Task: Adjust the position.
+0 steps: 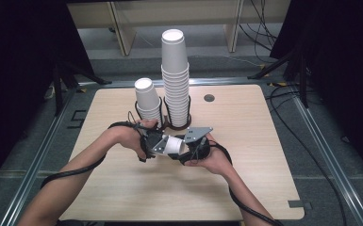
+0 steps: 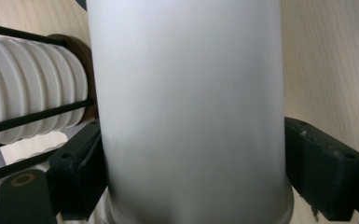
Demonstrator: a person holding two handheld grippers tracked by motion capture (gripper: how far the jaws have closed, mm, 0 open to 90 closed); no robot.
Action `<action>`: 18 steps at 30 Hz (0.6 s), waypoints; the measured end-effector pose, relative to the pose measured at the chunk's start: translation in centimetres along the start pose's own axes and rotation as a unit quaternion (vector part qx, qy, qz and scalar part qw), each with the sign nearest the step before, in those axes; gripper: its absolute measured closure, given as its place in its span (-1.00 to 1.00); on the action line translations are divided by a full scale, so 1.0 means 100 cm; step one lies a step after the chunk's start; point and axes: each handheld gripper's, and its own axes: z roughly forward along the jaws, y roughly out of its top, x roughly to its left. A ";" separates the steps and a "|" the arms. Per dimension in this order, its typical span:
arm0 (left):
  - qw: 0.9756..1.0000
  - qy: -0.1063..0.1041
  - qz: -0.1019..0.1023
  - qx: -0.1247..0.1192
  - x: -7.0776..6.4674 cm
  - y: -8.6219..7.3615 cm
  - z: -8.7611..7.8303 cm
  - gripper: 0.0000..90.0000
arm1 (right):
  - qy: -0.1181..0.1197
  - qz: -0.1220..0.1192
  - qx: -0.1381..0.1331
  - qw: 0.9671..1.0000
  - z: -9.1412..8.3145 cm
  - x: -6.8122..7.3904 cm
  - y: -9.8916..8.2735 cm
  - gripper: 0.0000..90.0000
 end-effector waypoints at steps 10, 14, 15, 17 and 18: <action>0.994 0.004 -0.053 -0.092 -0.002 -0.017 -0.004 -0.94 | 0.005 0.000 0.015 1.000 -0.003 0.001 -0.004 -0.38; 0.990 0.012 -0.073 -0.121 -0.004 -0.027 -0.005 -0.96 | 0.011 -0.011 0.010 1.000 -0.004 -0.004 -0.008 -0.38; 0.988 0.018 -0.078 -0.134 -0.004 -0.030 -0.005 -0.96 | 0.007 -0.013 0.007 1.000 -0.005 -0.004 -0.009 -0.38; 0.983 0.024 -0.087 -0.161 -0.004 -0.035 -0.004 -0.96 | 0.010 -0.007 0.006 1.000 -0.006 -0.004 -0.010 -0.38; 0.979 0.035 -0.093 -0.176 -0.005 -0.038 -0.003 -0.96 | 0.011 -0.003 0.006 1.000 -0.006 -0.004 -0.010 -0.38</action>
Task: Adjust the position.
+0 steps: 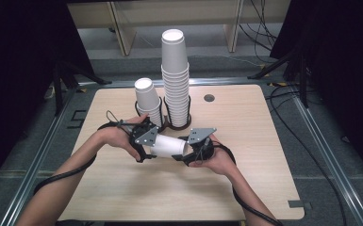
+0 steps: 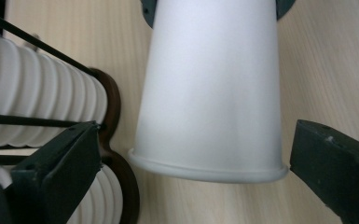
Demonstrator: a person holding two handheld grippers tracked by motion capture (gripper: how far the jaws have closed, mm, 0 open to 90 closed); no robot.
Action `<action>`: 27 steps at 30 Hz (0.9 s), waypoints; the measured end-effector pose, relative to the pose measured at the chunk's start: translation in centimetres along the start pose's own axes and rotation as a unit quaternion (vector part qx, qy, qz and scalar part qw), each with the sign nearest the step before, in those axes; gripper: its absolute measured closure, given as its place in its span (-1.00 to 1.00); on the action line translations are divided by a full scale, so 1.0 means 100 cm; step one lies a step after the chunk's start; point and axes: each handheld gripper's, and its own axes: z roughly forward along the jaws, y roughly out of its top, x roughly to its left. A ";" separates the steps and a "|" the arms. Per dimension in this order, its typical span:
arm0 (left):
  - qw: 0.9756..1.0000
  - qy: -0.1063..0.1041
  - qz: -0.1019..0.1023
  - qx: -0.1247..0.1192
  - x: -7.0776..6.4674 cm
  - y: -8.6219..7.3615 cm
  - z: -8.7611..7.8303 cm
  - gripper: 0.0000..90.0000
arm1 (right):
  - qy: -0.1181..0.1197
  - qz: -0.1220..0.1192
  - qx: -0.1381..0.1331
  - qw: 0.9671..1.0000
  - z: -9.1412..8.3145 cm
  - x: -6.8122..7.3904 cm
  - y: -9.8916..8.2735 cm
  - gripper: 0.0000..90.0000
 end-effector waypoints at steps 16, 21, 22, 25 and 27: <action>0.995 -0.009 -0.048 -0.082 -0.008 -0.028 0.011 -0.94 | 0.004 -0.005 -0.002 1.000 -0.003 0.000 0.000 -0.38; 0.995 -0.011 -0.055 -0.087 -0.008 -0.031 0.014 -0.94 | 0.001 -0.007 -0.004 1.000 -0.003 0.000 0.001 -0.38; 0.995 -0.008 -0.054 -0.086 -0.007 -0.031 0.015 -0.94 | 0.000 -0.007 -0.003 1.000 -0.003 0.000 0.001 -0.38; 0.994 -0.009 -0.057 -0.089 -0.008 -0.033 0.015 -0.94 | 0.001 -0.003 -0.005 1.000 -0.004 0.000 0.001 -0.38; 0.994 -0.008 -0.058 -0.089 -0.008 -0.034 0.016 -0.93 | 0.000 -0.003 -0.003 1.000 -0.004 0.000 0.000 -0.38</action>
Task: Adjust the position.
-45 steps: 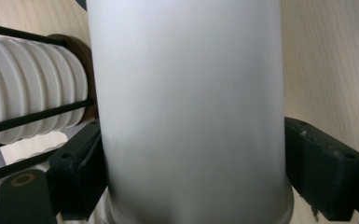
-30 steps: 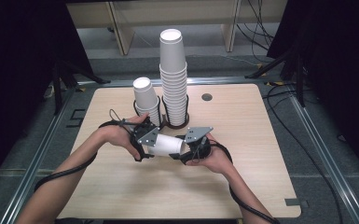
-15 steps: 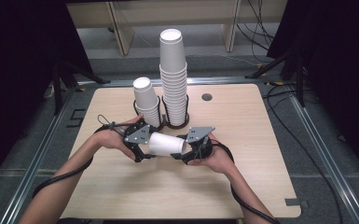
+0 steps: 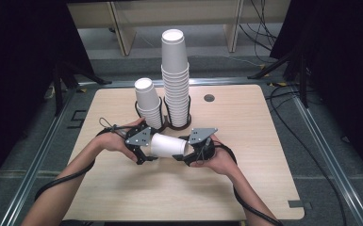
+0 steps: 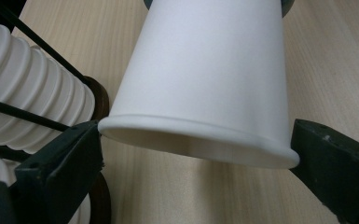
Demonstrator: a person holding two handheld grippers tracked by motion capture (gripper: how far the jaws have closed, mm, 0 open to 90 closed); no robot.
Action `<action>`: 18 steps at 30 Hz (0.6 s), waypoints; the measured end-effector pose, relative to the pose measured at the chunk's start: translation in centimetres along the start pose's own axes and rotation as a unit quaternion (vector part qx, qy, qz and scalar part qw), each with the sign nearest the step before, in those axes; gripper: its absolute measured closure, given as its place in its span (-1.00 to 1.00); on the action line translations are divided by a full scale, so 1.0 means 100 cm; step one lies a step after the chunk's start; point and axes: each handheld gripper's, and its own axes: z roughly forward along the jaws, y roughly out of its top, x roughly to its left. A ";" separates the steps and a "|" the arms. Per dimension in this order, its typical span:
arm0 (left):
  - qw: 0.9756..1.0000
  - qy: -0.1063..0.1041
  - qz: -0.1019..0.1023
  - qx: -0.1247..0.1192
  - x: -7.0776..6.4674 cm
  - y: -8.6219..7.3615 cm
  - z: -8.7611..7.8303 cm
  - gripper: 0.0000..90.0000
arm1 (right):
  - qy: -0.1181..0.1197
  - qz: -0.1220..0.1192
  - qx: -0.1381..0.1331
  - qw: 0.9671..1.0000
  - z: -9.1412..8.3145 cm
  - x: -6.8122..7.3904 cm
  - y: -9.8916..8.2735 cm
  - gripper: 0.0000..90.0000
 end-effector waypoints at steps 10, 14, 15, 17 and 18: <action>1.000 0.002 -0.006 -0.013 0.001 -0.003 0.001 -0.89 | 0.004 -0.003 -0.003 1.000 0.002 0.000 0.000 -0.38; 1.000 0.000 -0.008 -0.023 0.001 -0.006 0.001 -0.87 | 0.002 -0.001 -0.005 1.000 0.000 0.000 0.001 -0.38; 1.000 0.000 -0.013 -0.026 0.000 -0.006 0.000 -0.86 | 0.005 -0.003 -0.005 1.000 0.001 0.000 0.001 -0.38; 0.999 0.000 -0.017 -0.038 0.000 -0.007 0.001 -0.85 | 0.004 -0.004 -0.004 1.000 0.001 0.000 0.001 -0.38; 0.999 -0.002 -0.017 -0.038 0.000 -0.008 0.000 -0.84 | 0.004 -0.004 -0.004 1.000 0.000 0.000 0.001 -0.38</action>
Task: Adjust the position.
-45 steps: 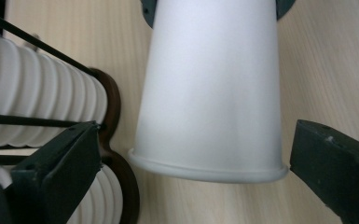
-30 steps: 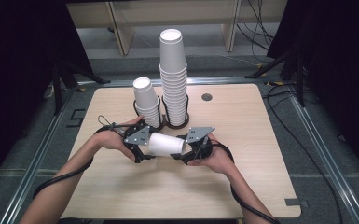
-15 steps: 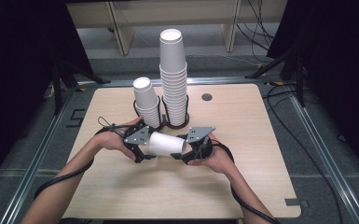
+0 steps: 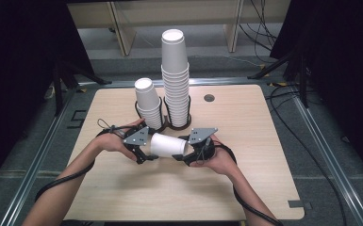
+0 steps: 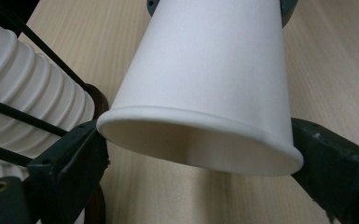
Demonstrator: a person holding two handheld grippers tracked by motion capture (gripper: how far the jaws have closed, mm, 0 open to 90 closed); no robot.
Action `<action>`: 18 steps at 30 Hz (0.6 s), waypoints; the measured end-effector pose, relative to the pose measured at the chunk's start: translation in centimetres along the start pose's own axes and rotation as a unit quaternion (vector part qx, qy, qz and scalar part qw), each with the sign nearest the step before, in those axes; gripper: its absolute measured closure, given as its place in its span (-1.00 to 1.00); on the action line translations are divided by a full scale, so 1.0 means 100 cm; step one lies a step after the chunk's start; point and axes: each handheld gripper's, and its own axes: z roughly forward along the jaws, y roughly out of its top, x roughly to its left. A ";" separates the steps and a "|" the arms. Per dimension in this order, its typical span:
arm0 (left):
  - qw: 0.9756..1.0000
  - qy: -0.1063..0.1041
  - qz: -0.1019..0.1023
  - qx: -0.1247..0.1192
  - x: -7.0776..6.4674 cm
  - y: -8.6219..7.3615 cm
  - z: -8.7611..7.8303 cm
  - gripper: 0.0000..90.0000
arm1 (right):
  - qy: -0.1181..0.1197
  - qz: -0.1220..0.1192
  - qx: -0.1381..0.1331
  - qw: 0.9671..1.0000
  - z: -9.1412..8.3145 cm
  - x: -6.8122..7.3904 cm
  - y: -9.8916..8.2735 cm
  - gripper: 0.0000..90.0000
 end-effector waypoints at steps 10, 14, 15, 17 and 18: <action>1.000 0.000 0.000 -0.006 0.000 0.001 0.000 -0.82 | 0.002 -0.003 -0.003 1.000 0.002 -0.001 0.000 -0.38; 1.000 -0.001 -0.001 -0.007 0.001 0.000 0.000 -0.77 | 0.002 -0.002 -0.003 1.000 0.002 0.000 0.000 -0.38; 1.000 0.000 -0.002 -0.008 0.001 0.000 0.000 -0.77 | 0.001 -0.002 -0.004 1.000 0.002 0.000 0.000 -0.38; 1.000 0.001 -0.005 -0.011 0.001 0.000 0.000 -0.76 | -0.001 0.002 -0.005 1.000 0.001 0.000 0.000 -0.38; 1.000 0.000 -0.003 -0.011 0.001 0.000 0.000 -0.75 | -0.001 0.002 -0.005 1.000 0.001 -0.001 -0.001 -0.38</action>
